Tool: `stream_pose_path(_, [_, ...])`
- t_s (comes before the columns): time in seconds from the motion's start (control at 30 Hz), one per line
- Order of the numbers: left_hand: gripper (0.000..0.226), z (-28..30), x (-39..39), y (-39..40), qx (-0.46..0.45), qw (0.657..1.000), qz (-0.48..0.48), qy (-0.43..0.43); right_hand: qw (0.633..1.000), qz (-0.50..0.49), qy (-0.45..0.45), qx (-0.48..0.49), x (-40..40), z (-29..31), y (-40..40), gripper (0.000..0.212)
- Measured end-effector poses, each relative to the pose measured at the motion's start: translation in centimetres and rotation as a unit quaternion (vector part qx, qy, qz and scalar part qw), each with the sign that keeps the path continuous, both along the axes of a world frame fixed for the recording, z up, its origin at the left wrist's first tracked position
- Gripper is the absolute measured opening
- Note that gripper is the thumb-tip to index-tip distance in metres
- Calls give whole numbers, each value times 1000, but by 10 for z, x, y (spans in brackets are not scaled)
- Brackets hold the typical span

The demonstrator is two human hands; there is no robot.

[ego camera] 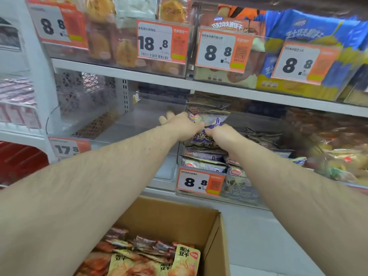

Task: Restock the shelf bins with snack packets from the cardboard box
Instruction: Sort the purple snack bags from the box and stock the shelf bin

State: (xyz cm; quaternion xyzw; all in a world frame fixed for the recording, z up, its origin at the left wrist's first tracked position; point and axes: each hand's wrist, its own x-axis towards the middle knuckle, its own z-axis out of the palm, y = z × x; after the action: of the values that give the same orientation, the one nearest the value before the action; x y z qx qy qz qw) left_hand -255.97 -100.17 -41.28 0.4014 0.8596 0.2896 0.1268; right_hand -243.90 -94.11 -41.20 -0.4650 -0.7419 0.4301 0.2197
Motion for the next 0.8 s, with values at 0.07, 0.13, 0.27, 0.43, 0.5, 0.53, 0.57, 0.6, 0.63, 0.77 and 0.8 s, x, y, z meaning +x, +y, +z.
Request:
stream_pose_path(0.07, [76,-2,-2,-10,29,999,-2,-18,1000,-27,4,4,2,-5,0,65])
stream_pose_path(0.13, [83,-7,-2,-25,59,998,5,-25,997,-54,-31,37,5,-10,-1,81])
stream_pose_path(0.27, [69,-18,4,-76,151,988,8,-42,964,-113,-68,233,11,-17,-28,68])
stream_pose_path(0.43, [30,-64,2,-177,262,958,22,-115,817,72,111,561,11,-67,-133,41])
stream_pose_path(0.5, [18,-101,-1,-222,238,957,57,-154,826,214,90,513,9,-105,-175,26])
stream_pose_path(0.53, [17,-121,-3,-242,209,961,78,-166,841,283,44,459,7,-125,-190,20])
stream_pose_path(0.57, [16,-139,-5,-260,176,964,98,-172,856,343,-27,387,2,-146,-203,16])
stream_pose_path(0.6, [15,-153,-6,-276,146,966,114,-179,861,390,-113,307,-4,-168,-213,13])
stream_pose_path(0.63, [14,-165,-7,-290,122,966,129,-187,849,431,-197,232,-9,-189,-224,12])
stream_pose_path(0.77, [12,-189,-11,-324,102,946,192,-242,730,554,-381,123,-21,-249,-283,33])
stream_pose_path(0.8, [13,-191,-11,-329,103,941,202,-251,699,569,-411,136,-22,-260,-298,37])
